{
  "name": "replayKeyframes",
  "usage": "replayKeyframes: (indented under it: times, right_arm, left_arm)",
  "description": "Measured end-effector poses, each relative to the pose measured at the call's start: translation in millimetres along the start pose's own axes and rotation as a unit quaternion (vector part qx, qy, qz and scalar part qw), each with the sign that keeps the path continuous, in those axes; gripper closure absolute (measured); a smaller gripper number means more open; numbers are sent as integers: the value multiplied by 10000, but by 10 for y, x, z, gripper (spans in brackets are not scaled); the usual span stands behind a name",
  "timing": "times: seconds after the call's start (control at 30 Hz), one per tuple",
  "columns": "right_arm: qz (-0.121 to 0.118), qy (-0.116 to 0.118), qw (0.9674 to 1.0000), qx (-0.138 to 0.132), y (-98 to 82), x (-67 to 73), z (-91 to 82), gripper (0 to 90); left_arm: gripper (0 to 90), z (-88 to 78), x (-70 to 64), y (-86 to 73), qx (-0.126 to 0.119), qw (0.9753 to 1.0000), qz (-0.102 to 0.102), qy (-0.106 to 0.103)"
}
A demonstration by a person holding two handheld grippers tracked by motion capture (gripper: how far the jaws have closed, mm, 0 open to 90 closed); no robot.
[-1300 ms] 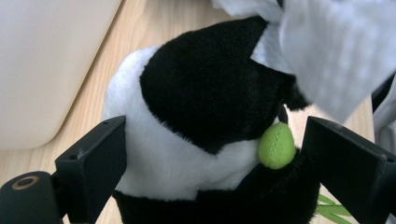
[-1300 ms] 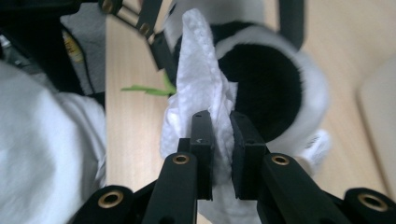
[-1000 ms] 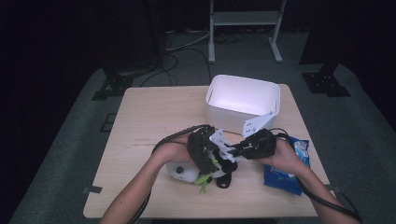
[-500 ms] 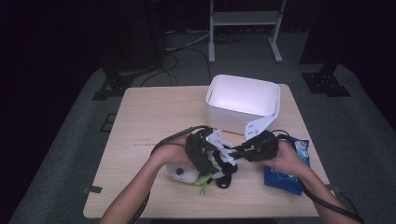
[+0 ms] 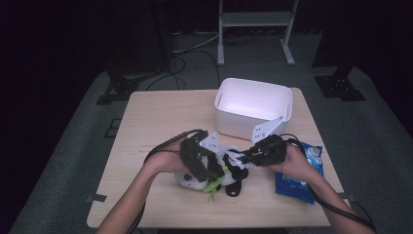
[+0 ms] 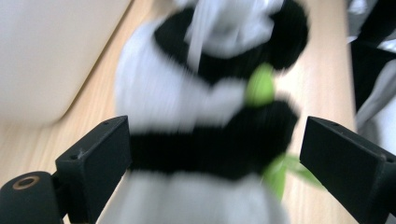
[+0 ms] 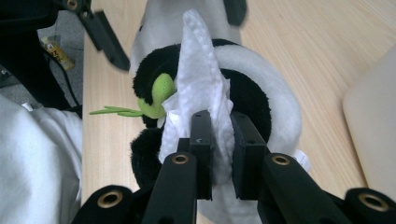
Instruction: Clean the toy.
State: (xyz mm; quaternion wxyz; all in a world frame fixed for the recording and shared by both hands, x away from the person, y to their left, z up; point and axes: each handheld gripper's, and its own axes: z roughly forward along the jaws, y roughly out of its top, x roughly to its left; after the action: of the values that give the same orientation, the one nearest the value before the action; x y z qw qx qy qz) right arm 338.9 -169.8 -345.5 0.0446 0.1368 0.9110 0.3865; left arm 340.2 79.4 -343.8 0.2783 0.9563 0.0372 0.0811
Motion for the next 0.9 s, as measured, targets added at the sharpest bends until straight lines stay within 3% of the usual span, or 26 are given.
replayKeyframes:
  times: [0.07,0.1,0.2,0.33,0.5,0.6,0.63,0.67,0.9]
  right_arm:
    - [43,-3,10000,3,8,-15,1,798]
    - [14,-20,10000,6,24,-23,-3,798]
    - [30,-71,10000,-8,40,-30,-28,798]
    - [91,-198,9998,25,6,-82,-141,798]
    - [343,-490,9981,143,-184,-156,-368,798]
    - [634,-693,9954,203,-387,-204,-529,797]
    - [816,-821,9930,247,-556,-242,-616,797]
    - [816,-821,9930,247,-556,-242,-616,797]
    - [1500,-1130,9813,413,-1146,-368,-753,780]
  left_arm:
    - [79,-16,39,-106,53,9999,-134,41]
    - [129,-12,58,-156,105,9998,-159,31]
    - [128,8,86,-242,-8,9997,-235,16]
    - [212,46,103,-257,-76,9997,-216,72]
    - [219,107,116,-242,-83,9998,-178,-2]
    - [219,132,108,-223,-44,9999,-132,-30]
    - [218,137,107,-220,-31,9999,-121,-49]
    - [218,141,110,-215,-9,9999,-91,-67]
    - [217,171,113,-164,115,9999,-70,-83]
